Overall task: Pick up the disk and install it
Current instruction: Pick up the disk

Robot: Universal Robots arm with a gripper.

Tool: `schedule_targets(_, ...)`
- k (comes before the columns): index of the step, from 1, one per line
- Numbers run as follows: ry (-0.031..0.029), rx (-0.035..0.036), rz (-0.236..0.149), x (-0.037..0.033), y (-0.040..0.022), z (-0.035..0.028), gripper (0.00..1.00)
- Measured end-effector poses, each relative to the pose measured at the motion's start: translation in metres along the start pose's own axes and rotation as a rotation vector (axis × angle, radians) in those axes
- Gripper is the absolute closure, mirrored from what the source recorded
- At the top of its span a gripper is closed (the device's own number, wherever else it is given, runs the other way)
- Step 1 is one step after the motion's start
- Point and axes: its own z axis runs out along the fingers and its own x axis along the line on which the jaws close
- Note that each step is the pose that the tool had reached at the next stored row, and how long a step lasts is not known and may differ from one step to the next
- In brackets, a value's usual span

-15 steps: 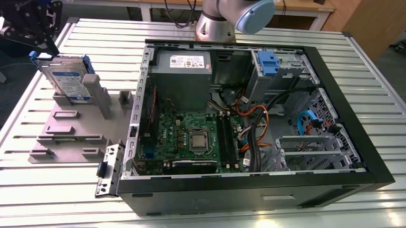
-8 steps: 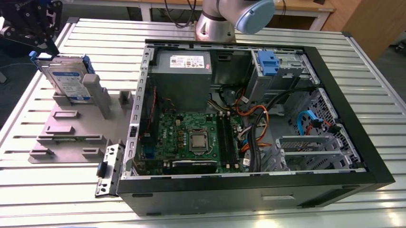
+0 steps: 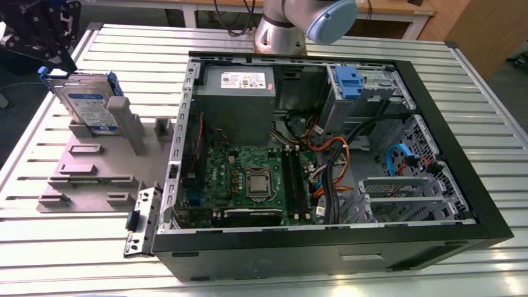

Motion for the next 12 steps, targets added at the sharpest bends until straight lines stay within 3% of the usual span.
schedule_targets(12,0.0003,-0.0002,-0.007,0.0,0.0,0.0,0.89)
